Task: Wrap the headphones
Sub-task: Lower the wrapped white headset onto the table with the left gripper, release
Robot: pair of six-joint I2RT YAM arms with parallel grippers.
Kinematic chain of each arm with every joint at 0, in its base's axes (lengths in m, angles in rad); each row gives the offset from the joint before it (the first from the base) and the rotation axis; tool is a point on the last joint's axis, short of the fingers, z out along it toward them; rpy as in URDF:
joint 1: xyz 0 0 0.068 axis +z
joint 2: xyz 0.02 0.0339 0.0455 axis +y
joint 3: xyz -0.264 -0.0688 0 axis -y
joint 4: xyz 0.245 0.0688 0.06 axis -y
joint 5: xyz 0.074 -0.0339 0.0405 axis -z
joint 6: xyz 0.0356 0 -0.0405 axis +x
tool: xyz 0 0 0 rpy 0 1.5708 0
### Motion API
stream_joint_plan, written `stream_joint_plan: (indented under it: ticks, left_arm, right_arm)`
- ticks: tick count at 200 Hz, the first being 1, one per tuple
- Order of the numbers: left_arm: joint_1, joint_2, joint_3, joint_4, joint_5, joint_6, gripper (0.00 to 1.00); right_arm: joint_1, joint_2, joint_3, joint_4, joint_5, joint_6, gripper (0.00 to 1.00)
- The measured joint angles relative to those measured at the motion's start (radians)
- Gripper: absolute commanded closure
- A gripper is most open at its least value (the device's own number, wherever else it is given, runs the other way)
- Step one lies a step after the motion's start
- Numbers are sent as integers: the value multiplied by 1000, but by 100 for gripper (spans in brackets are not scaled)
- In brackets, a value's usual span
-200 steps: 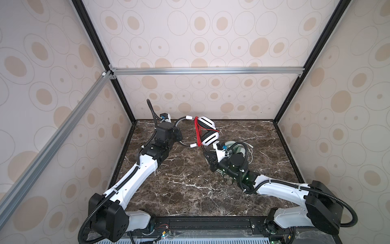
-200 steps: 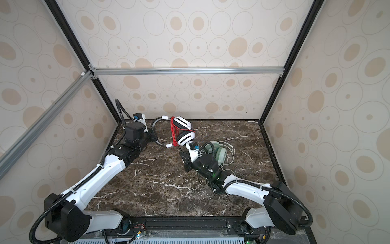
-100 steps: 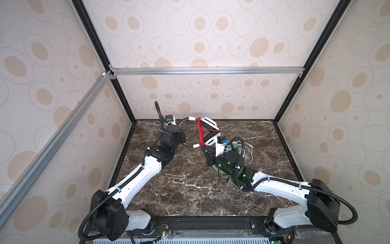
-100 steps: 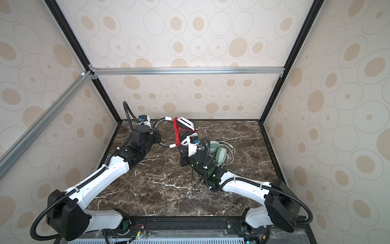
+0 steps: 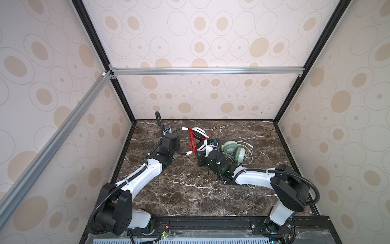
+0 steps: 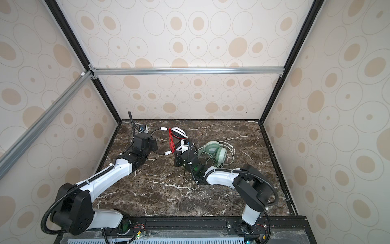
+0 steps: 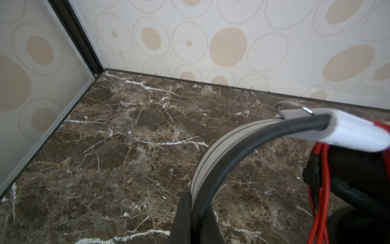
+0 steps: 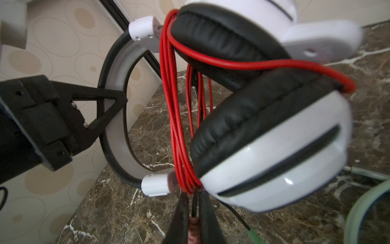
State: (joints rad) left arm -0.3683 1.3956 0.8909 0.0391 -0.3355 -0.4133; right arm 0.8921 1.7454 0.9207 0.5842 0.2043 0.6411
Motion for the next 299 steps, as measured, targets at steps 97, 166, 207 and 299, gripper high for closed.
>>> stream_joint_plan:
  ticks: [97,166,207,299]
  left_arm:
    - [83,340,47,92,125,-17,100]
    - [105,529,234,88,192,22,100]
    - [132,587,296,53,230,44,100]
    - [164,747,536,-86,292,97,100]
  right_arm:
    - [-27,236,114,14,-29,61,91]
    - [-64,257,158,6,8,48,59]
    - [-67,203,142,-63,22,1,31]
    - [-67,-360,32,-288,95,-220,21]
